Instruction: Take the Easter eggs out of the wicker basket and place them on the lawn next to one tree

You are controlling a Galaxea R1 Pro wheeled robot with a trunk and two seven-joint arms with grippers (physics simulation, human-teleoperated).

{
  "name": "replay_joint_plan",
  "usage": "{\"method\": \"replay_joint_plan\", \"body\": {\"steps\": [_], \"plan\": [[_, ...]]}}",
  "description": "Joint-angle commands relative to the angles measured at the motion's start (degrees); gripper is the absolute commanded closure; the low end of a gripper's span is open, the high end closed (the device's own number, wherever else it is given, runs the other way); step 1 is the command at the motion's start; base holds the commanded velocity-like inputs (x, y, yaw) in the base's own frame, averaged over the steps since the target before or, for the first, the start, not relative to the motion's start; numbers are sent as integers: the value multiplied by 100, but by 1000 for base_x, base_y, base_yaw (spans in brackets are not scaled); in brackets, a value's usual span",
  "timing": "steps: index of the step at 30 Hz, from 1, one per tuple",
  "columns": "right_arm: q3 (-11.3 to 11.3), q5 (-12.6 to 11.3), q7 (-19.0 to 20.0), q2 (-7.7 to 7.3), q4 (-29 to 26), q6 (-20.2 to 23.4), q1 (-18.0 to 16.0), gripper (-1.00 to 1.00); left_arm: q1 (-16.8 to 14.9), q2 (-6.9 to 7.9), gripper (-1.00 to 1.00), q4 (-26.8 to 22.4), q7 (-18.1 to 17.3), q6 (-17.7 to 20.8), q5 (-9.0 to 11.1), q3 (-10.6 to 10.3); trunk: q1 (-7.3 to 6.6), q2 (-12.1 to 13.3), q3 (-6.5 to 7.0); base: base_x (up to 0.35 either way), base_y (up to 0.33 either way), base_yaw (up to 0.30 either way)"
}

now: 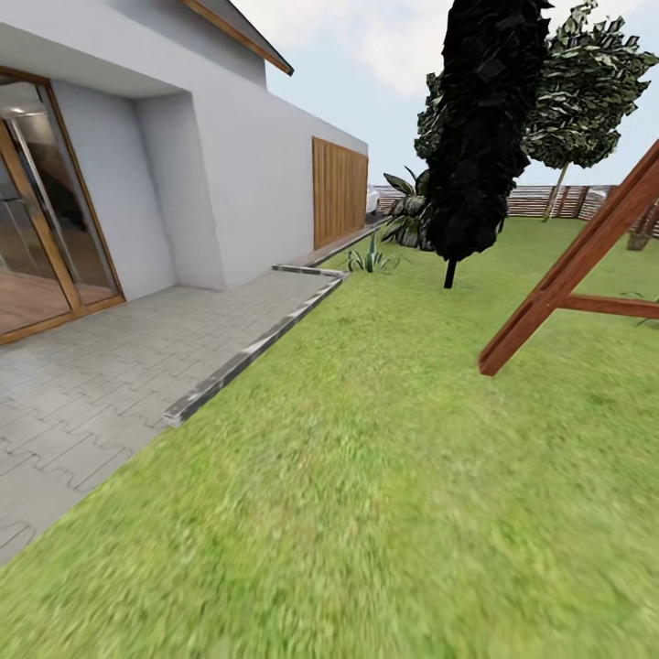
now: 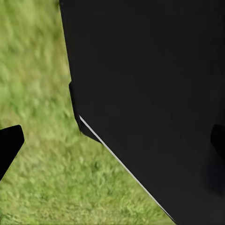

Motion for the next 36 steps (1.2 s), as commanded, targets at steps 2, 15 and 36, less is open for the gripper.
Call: {"method": "replay_joint_plan", "body": {"steps": [2,15,36], "plan": [[6,-40,-2,3,11,-35,-3,-100,4,3,-100,-40,-11,0,-33,3,4,-1,-3,326,0,0],[9,-37,2,15,10,-30,-3,-100,4,4,-100,-58,-7,-1,-33,3,4,-1,-3,337,0,-4],[14,-31,13,30,11,-16,-3,-100,4,4,-100,-58,-7,-7,-33,3,4,-1,-3,339,0,-117]]}}
